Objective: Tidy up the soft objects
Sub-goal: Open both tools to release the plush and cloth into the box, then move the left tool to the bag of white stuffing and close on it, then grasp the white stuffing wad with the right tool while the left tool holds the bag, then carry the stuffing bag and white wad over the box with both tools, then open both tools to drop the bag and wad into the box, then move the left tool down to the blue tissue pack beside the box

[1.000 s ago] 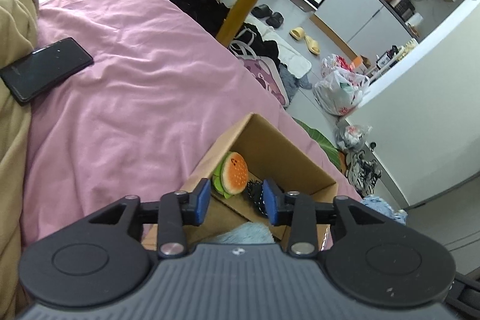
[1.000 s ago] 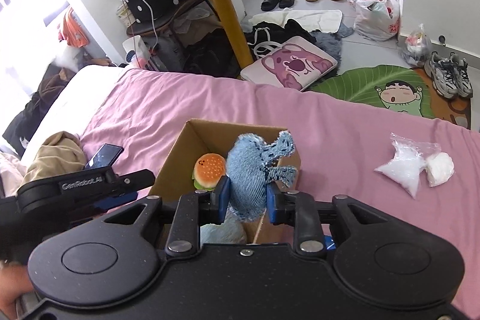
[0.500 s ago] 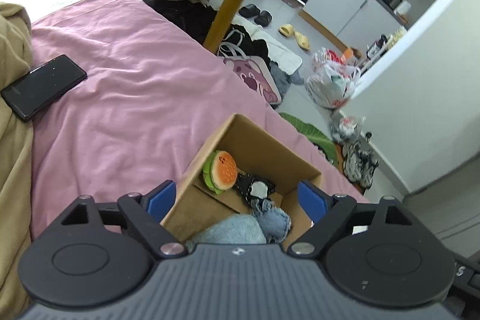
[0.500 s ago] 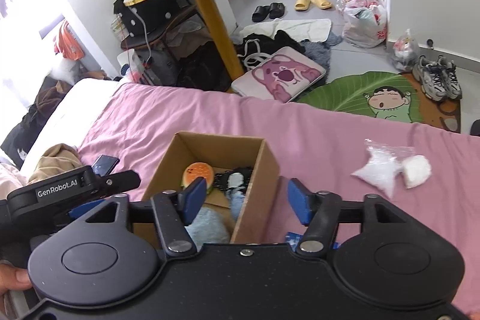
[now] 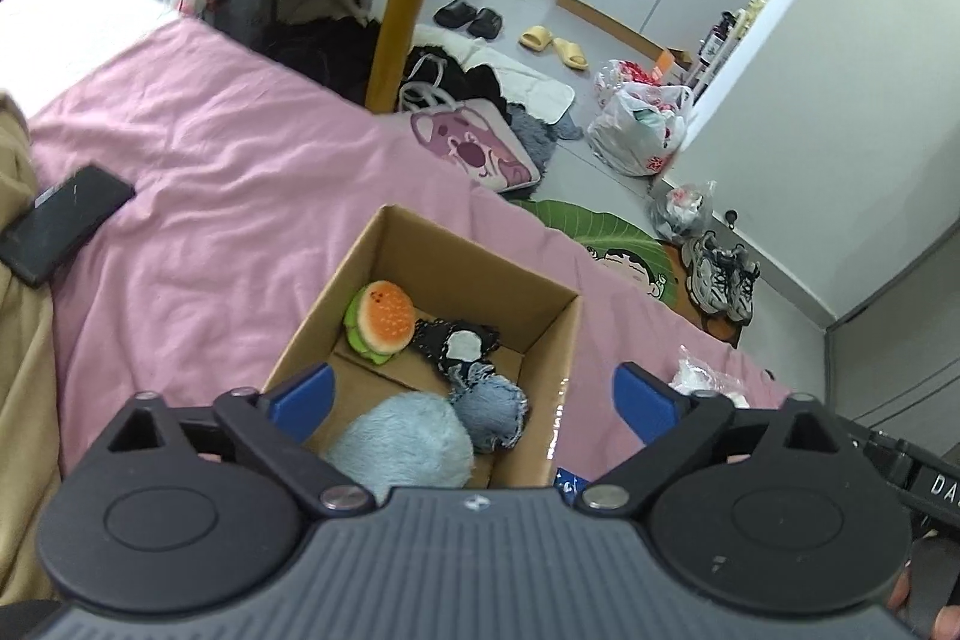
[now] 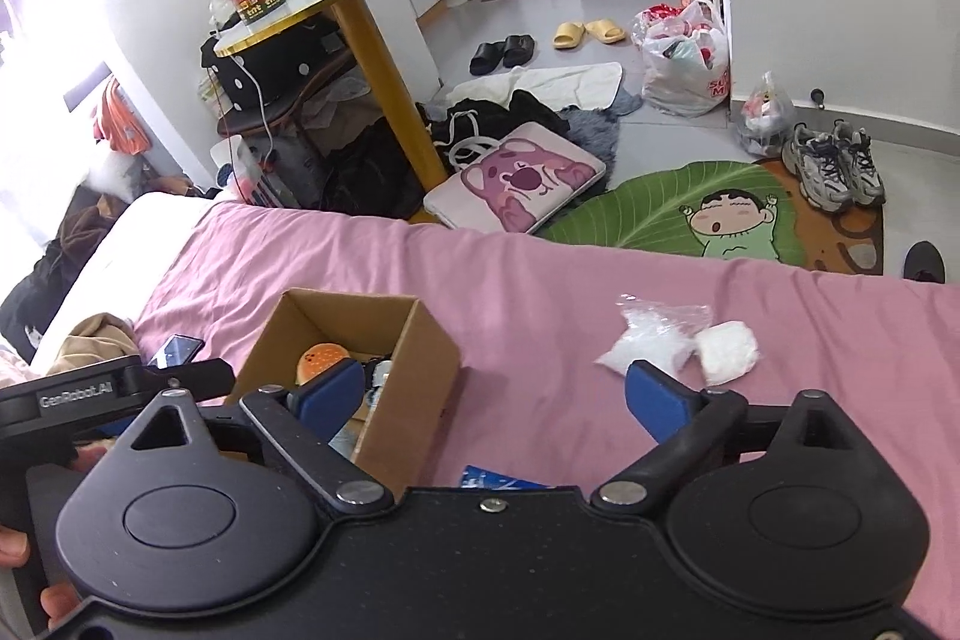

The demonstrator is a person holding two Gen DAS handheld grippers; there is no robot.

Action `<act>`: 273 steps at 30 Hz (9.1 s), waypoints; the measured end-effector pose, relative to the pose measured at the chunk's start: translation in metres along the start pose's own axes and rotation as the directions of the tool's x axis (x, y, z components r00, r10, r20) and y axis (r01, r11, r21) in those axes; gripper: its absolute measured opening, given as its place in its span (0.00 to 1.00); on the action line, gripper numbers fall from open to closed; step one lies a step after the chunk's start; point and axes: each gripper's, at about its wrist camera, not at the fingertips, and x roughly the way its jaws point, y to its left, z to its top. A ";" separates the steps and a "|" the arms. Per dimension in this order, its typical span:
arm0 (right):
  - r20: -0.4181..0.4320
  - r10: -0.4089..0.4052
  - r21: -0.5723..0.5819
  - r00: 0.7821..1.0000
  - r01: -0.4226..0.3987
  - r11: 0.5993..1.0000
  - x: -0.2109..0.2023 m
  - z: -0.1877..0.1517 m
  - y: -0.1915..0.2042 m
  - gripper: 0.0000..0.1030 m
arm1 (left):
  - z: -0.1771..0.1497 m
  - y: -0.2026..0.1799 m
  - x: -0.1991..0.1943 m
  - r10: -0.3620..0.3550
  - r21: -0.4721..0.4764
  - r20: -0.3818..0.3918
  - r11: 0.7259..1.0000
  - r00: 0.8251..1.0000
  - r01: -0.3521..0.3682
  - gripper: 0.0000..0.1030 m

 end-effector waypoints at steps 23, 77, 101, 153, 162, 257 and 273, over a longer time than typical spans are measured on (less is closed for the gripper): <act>0.023 0.021 0.135 1.000 -0.024 0.991 0.018 -0.026 -0.102 0.90 | -0.024 -0.081 0.024 0.017 0.119 -0.045 0.993 0.999 -0.012 0.99; -0.061 0.002 0.022 0.998 -0.001 1.000 0.130 -0.014 -0.150 0.43 | -0.031 -0.178 0.226 -0.115 0.076 -0.292 0.987 0.950 0.143 0.28; -0.010 0.022 -0.004 1.000 -0.022 1.000 0.084 -0.004 -0.123 0.42 | -0.015 -0.167 0.140 -0.108 0.135 -0.174 0.982 0.979 0.132 0.25; 0.086 0.071 -0.146 0.994 -0.058 0.988 0.003 -0.003 0.025 0.42 | 0.001 -0.004 0.009 -0.010 0.020 0.008 1.000 1.000 0.010 0.25; 0.051 0.102 -0.202 0.993 -0.090 0.975 0.025 -0.011 0.063 0.42 | 0.000 0.024 0.024 0.023 -0.017 -0.020 1.000 1.000 -0.023 0.26; -0.060 0.147 0.132 0.987 -0.139 0.982 -0.001 -0.056 -0.051 0.77 | -0.083 -0.091 -0.020 -0.005 0.123 -0.017 0.992 1.000 0.008 0.76; -0.146 0.197 0.346 0.970 -0.136 0.928 0.033 -0.080 -0.090 0.57 | -0.106 -0.110 0.052 0.004 0.012 -0.151 1.000 0.988 -0.002 0.51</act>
